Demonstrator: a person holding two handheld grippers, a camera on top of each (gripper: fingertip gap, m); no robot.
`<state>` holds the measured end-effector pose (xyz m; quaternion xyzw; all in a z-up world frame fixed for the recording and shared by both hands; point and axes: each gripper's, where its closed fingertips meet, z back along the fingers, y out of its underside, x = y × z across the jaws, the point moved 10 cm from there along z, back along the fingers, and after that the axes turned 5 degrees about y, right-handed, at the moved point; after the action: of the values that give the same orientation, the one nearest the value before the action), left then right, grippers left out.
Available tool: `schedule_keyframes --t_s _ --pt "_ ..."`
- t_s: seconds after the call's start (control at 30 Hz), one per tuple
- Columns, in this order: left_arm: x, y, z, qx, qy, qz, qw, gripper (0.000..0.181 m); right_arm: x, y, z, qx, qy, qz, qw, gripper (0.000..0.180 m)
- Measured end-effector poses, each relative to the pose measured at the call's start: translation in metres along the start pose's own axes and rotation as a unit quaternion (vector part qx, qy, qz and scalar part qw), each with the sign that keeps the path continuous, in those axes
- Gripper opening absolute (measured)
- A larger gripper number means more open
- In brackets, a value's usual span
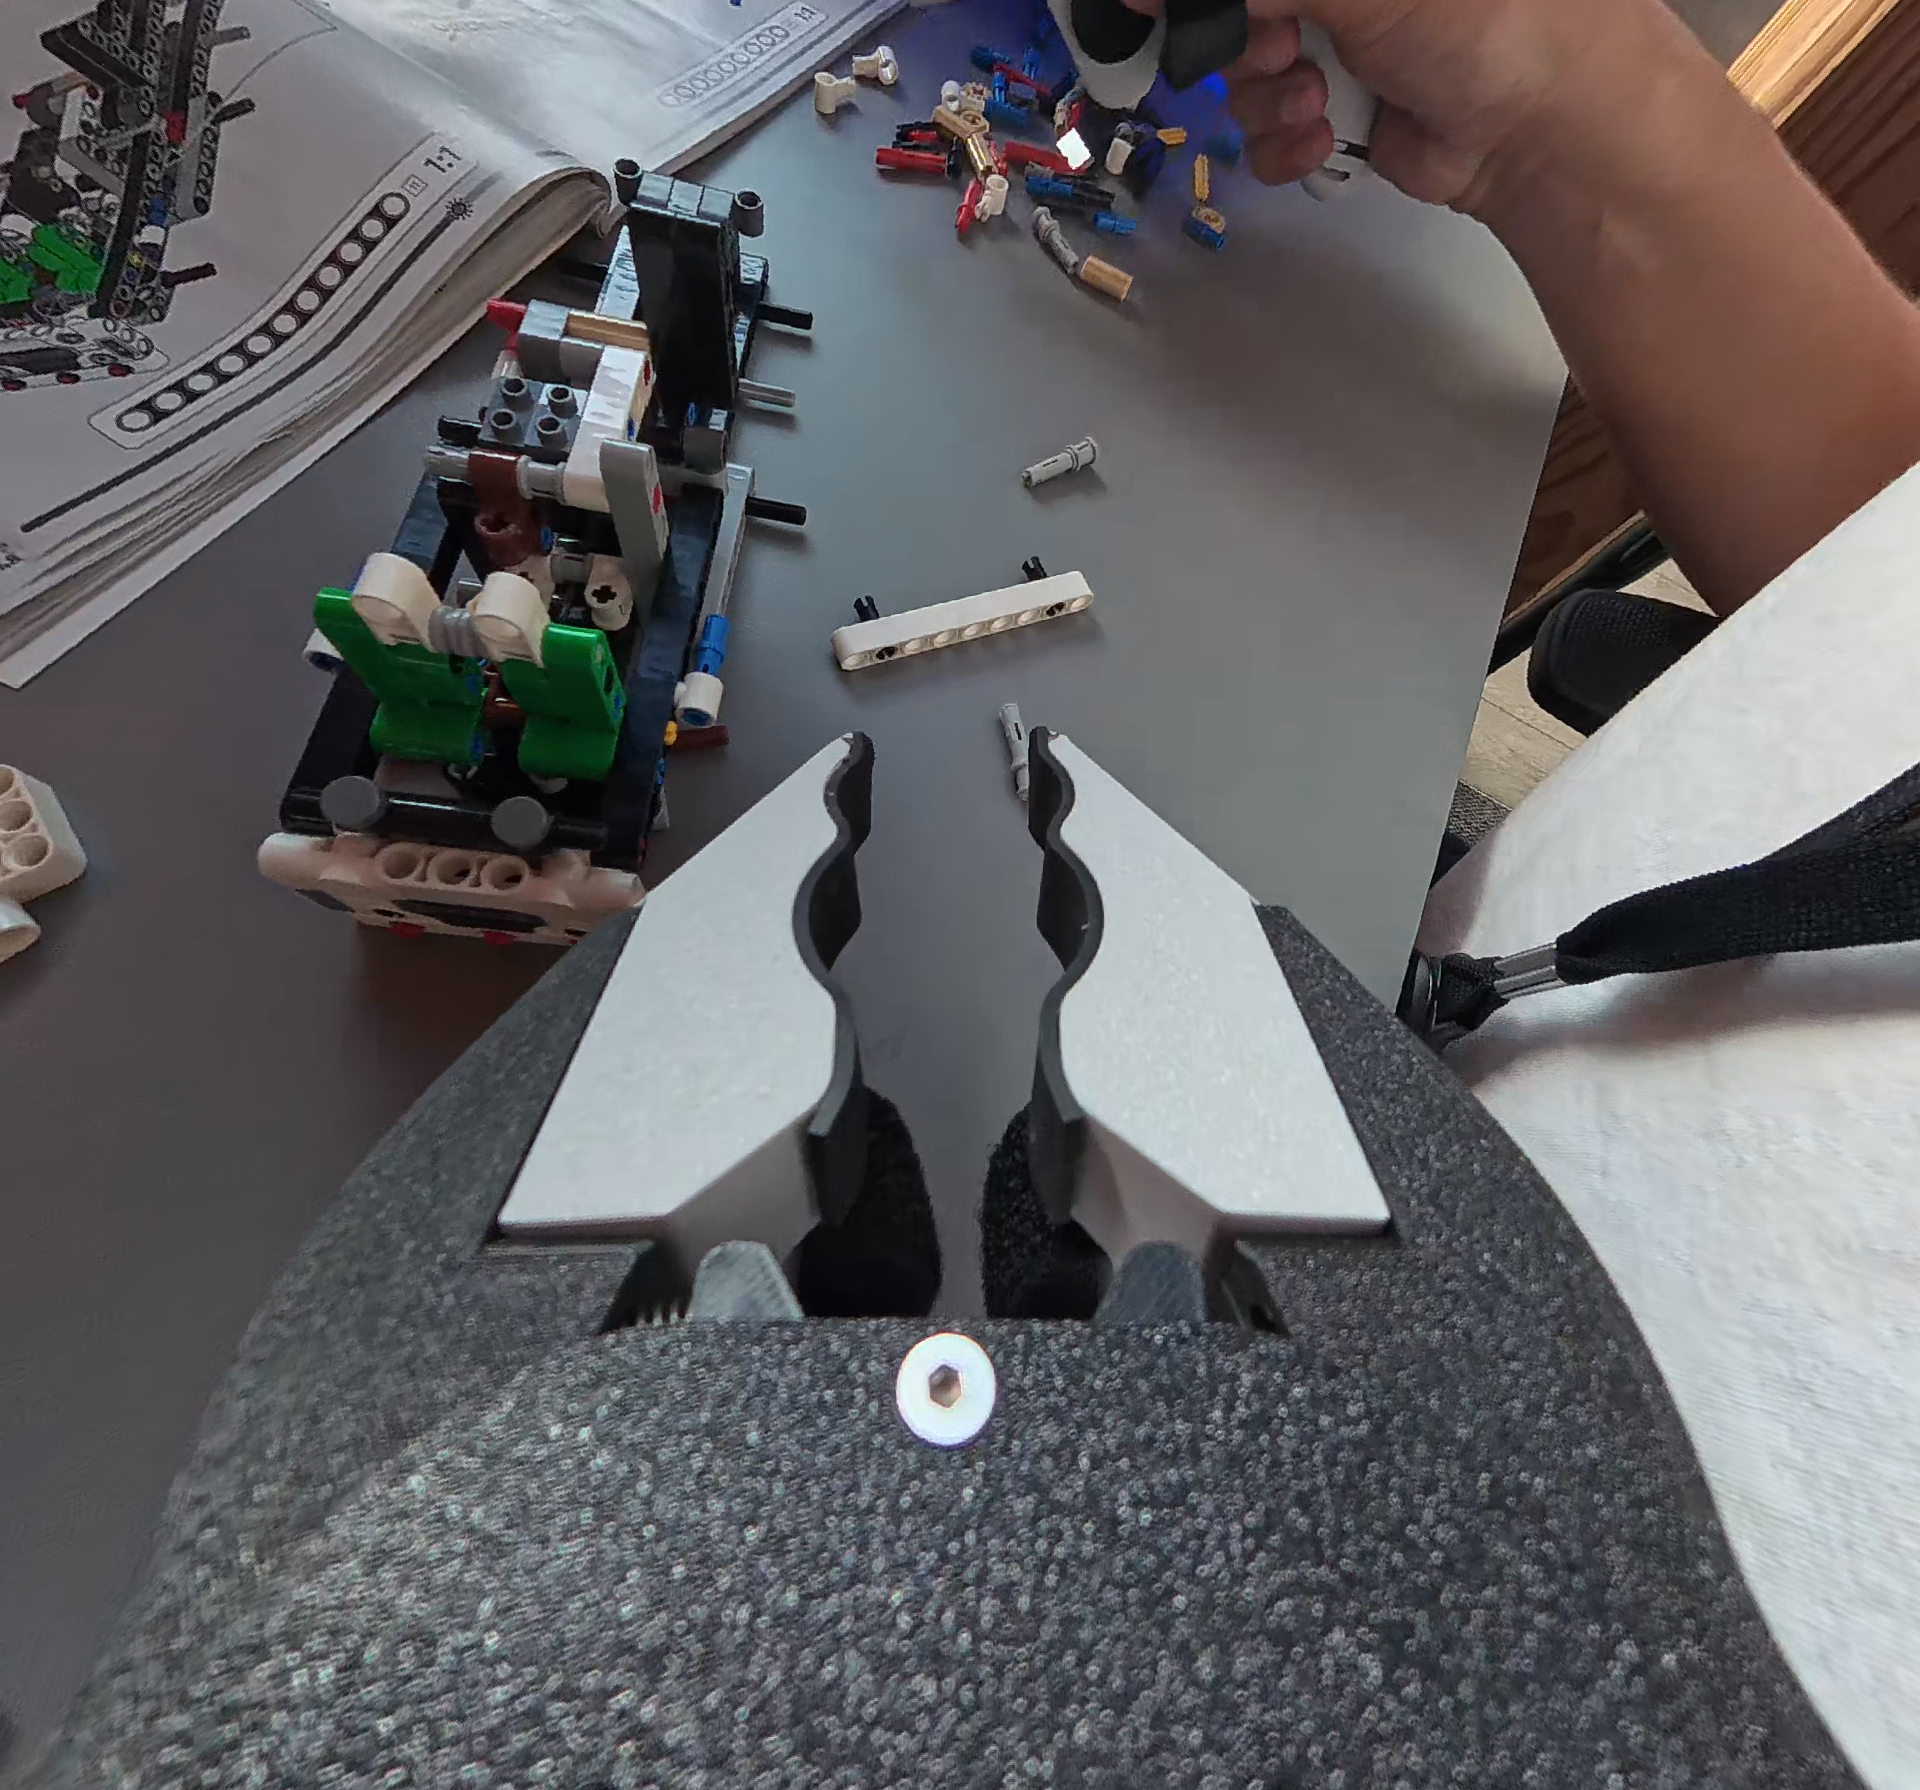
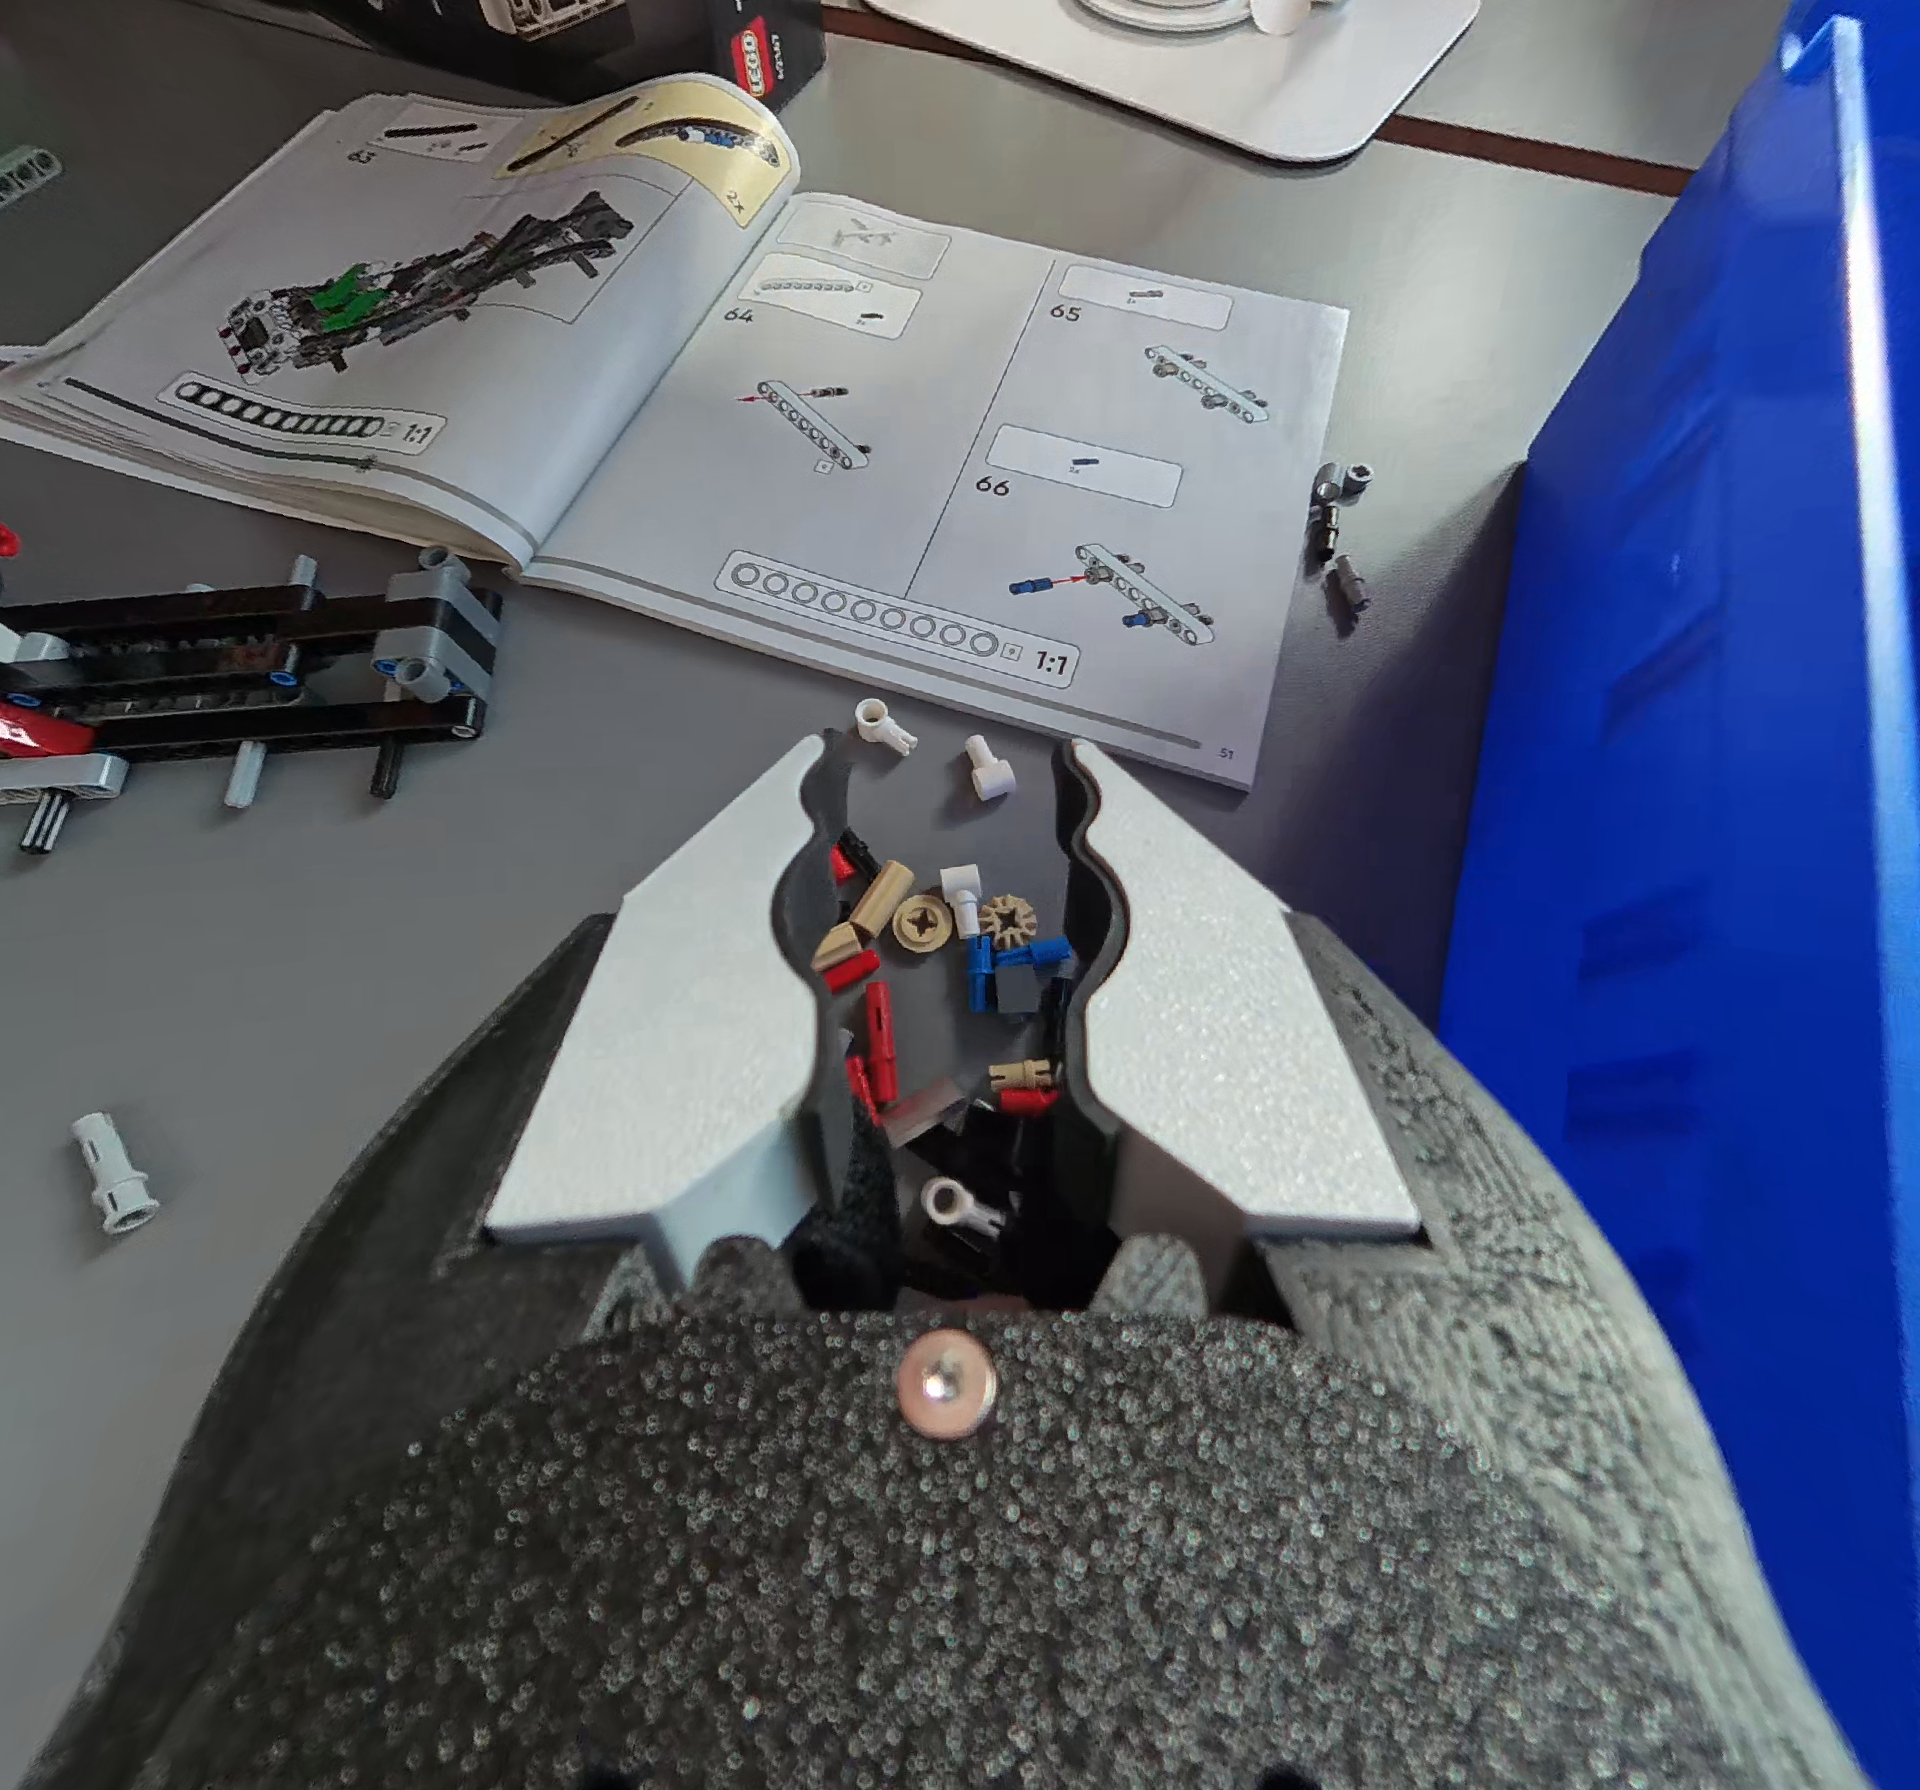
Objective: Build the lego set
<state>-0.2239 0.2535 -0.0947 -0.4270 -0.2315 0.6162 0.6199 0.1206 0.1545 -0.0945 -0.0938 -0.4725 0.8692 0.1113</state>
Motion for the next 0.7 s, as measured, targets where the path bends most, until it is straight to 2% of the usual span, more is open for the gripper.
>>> schedule_keyframes --t_s 0.27,0.7 --pt "-0.0013 -0.0008 -0.006 0.011 0.019 0.025 0.999 0.027 -0.0007 0.0005 -0.0005 -0.005 -0.004 0.0 1.0 0.038" --pt "-0.0001 0.0034 0.0033 0.006 0.004 0.028 1.0 0.028 0.0045 -0.0028 0.0008 -0.009 -0.008 0.008 1.0 0.038"
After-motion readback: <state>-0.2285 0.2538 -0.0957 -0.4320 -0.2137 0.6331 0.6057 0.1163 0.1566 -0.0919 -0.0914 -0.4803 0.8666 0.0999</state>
